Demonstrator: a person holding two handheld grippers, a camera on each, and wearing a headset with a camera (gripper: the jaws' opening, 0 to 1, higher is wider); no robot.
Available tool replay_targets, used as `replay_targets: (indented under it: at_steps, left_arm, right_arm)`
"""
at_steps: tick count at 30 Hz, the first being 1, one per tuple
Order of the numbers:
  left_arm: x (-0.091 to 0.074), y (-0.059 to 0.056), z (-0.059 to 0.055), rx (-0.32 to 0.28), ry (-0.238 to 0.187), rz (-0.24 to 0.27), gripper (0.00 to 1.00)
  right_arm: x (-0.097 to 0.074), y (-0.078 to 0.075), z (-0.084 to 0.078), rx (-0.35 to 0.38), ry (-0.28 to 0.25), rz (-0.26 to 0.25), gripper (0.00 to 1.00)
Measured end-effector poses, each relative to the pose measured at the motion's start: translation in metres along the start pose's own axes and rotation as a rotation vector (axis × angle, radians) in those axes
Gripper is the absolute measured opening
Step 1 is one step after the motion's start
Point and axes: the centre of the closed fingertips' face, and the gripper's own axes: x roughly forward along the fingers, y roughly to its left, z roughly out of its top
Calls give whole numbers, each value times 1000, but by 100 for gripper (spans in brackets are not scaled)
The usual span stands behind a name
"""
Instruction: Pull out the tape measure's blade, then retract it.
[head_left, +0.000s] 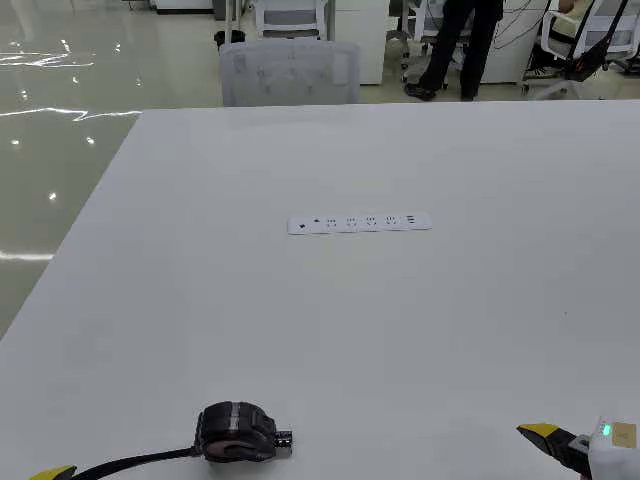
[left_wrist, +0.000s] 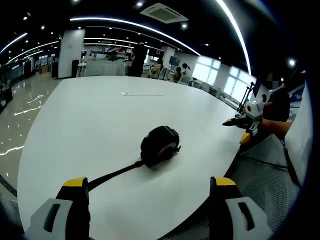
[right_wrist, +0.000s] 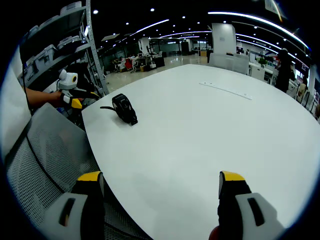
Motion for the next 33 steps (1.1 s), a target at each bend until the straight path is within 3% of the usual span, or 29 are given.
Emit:
replay_targets:
  at_steps: [22, 33]
  left_arm:
    - [1, -1, 0, -1, 0, -8, 96]
    - [4, -11, 3, 29, 6, -38, 96]
  right_arm:
    - [1, 3, -2, 0, 12, 10, 97]
    - [5, 5, 1, -15, 11, 30, 96]
